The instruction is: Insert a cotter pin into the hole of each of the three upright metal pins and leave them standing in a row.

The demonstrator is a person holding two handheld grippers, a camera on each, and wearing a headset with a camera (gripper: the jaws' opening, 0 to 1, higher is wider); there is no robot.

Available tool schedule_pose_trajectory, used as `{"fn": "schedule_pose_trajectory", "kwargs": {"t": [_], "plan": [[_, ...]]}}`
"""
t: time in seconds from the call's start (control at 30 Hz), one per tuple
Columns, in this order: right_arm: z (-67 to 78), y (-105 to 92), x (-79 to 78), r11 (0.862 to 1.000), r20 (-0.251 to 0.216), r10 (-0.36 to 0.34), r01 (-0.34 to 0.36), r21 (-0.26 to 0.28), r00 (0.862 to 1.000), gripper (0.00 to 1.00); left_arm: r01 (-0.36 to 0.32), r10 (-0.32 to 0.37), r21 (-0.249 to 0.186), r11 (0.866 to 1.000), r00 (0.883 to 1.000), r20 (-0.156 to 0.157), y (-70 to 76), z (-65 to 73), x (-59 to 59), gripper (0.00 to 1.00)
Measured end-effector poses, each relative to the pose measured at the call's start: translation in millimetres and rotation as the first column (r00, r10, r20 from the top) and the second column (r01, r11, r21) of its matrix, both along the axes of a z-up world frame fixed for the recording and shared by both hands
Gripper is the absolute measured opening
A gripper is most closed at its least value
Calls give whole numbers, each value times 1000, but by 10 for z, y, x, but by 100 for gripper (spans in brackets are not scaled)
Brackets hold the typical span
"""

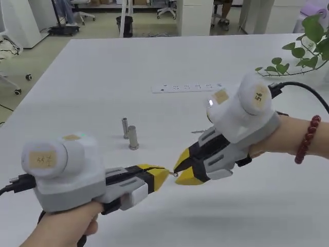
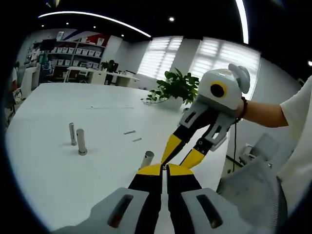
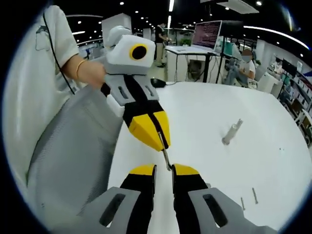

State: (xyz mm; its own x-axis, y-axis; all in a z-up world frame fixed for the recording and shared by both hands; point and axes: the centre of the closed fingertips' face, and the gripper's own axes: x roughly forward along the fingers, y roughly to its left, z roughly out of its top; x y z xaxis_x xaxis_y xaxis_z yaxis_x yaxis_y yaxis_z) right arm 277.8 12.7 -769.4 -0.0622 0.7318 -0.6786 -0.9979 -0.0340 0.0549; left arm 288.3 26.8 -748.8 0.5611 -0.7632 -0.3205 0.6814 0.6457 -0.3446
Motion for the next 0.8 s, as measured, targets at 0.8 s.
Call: {"fn": "schedule_pose_trajectory", "kwargs": {"t": [0.8], "plan": [[-9,-93,-295,994,-224,77,-58,91,971,13,221,-224,39,974,972,72,-187,31,-262,0]]}}
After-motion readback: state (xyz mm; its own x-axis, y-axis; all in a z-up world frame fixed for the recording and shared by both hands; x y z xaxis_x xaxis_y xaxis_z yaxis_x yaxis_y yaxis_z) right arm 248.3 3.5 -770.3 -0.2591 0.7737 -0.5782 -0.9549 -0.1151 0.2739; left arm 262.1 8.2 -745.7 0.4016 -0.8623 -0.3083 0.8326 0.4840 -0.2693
